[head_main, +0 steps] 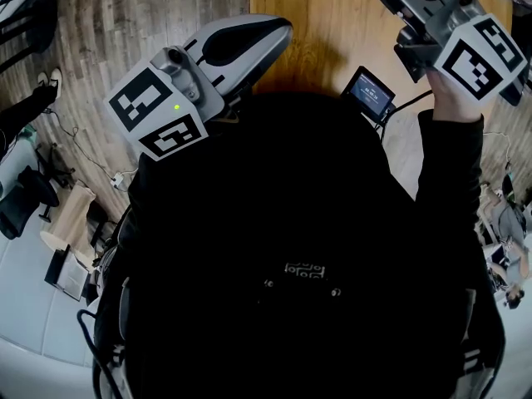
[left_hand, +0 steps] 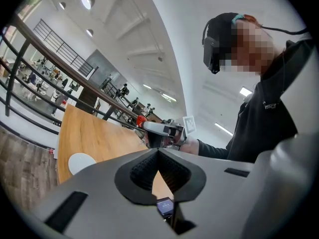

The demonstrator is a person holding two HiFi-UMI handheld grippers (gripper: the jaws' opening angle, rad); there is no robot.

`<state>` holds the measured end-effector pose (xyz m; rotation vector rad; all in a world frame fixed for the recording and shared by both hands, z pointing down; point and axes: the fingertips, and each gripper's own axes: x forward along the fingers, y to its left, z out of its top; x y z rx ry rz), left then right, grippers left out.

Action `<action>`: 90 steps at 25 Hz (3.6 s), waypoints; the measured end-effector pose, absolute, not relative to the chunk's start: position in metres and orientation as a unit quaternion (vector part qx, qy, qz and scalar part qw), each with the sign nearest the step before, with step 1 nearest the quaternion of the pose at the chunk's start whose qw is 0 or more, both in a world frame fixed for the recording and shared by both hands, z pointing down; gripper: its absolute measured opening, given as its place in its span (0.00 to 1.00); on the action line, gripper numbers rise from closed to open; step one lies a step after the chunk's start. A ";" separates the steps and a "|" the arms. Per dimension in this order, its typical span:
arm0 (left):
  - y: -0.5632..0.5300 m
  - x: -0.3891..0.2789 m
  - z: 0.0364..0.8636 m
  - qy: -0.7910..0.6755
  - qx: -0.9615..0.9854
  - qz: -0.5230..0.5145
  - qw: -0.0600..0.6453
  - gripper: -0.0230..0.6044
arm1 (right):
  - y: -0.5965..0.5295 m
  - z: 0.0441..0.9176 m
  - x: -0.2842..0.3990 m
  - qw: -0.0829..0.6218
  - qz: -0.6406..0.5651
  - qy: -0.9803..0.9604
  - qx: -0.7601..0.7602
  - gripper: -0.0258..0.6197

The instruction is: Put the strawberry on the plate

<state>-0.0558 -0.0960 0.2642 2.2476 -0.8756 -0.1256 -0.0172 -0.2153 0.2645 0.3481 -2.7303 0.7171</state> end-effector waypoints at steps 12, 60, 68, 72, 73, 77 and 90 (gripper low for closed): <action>-0.088 -0.051 0.264 -0.326 0.877 -0.046 0.350 0.04 | -0.221 0.280 -0.026 0.163 0.253 -0.947 0.112 0.25; -0.077 -0.063 0.295 -0.341 0.847 -0.048 0.405 0.04 | -0.274 0.399 -0.041 0.254 0.254 -0.925 0.124 0.25; -0.071 -0.063 0.301 -0.350 0.839 -0.052 0.414 0.04 | -0.281 0.440 -0.027 0.268 0.290 -0.908 0.140 0.25; -0.074 -0.069 0.304 -0.355 0.831 -0.057 0.425 0.04 | -0.284 0.461 -0.026 0.291 0.301 -0.898 0.140 0.25; -0.075 -0.070 0.306 -0.357 0.830 -0.058 0.426 0.04 | -0.286 0.468 -0.027 0.295 0.303 -0.895 0.141 0.25; -0.076 -0.072 0.309 -0.363 0.826 -0.059 0.427 0.04 | -0.288 0.495 -0.021 0.313 0.307 -0.886 0.148 0.25; -0.074 -0.075 0.312 -0.371 0.821 -0.058 0.430 0.04 | -0.287 0.576 -0.001 0.390 0.312 -0.850 0.168 0.25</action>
